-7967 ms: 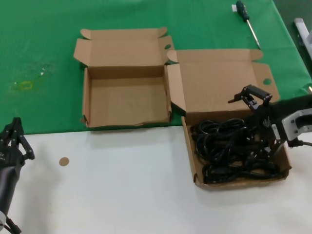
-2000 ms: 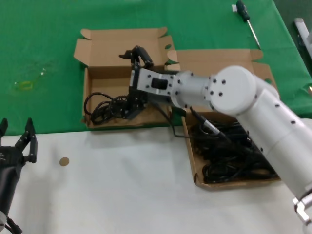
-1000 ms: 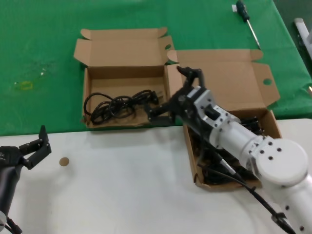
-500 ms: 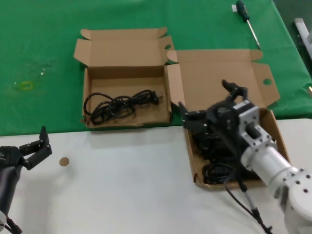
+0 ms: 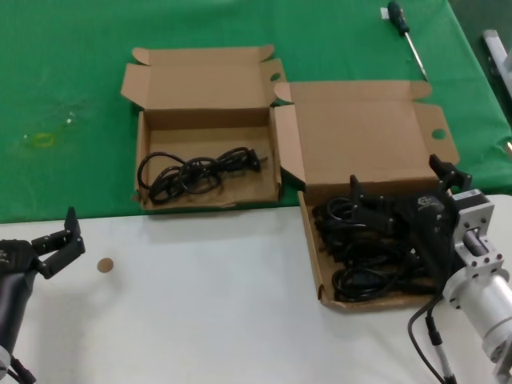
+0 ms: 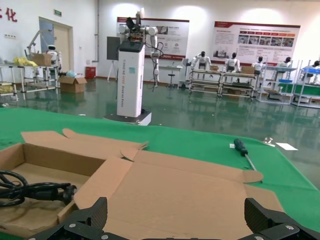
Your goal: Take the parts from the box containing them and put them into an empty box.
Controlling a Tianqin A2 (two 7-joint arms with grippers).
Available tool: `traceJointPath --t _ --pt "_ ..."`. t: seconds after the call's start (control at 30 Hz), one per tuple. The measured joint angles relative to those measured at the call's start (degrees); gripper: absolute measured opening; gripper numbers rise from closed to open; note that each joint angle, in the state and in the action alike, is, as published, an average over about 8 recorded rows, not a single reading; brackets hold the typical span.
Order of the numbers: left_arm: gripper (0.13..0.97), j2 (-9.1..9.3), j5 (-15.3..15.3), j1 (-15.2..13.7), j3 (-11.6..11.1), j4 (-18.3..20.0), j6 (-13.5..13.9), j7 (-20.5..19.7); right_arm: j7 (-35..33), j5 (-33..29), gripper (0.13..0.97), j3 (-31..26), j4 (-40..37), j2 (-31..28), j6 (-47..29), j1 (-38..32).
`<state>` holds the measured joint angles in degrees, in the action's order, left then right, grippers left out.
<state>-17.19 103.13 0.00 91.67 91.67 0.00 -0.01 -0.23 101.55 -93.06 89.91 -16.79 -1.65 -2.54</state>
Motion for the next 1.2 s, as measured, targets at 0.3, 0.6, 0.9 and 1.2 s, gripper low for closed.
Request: traceJointPath --t 0.3,0.6,0.9,1.2 --pt "0.966 0.0 0.0 0.0 0.0 0.0 0.0 0.0 0.03 0.17 0.966 0.15 0.19 -0.04 0.18 0.28" --pt "0.966 0.0 0.0 0.0 0.0 0.0 0.0 0.0 0.03 0.18 0.966 0.15 0.19 -0.04 0.18 0.28" --pt "0.966 0.0 0.0 0.0 0.0 0.0 0.0 0.0 0.03 0.18 0.966 0.15 0.19 -0.04 0.18 0.28" --pt "0.966 0.0 0.0 0.0 0.0 0.0 0.0 0.0 0.02 0.18 0.966 0.15 0.19 -0.04 0.18 0.28"
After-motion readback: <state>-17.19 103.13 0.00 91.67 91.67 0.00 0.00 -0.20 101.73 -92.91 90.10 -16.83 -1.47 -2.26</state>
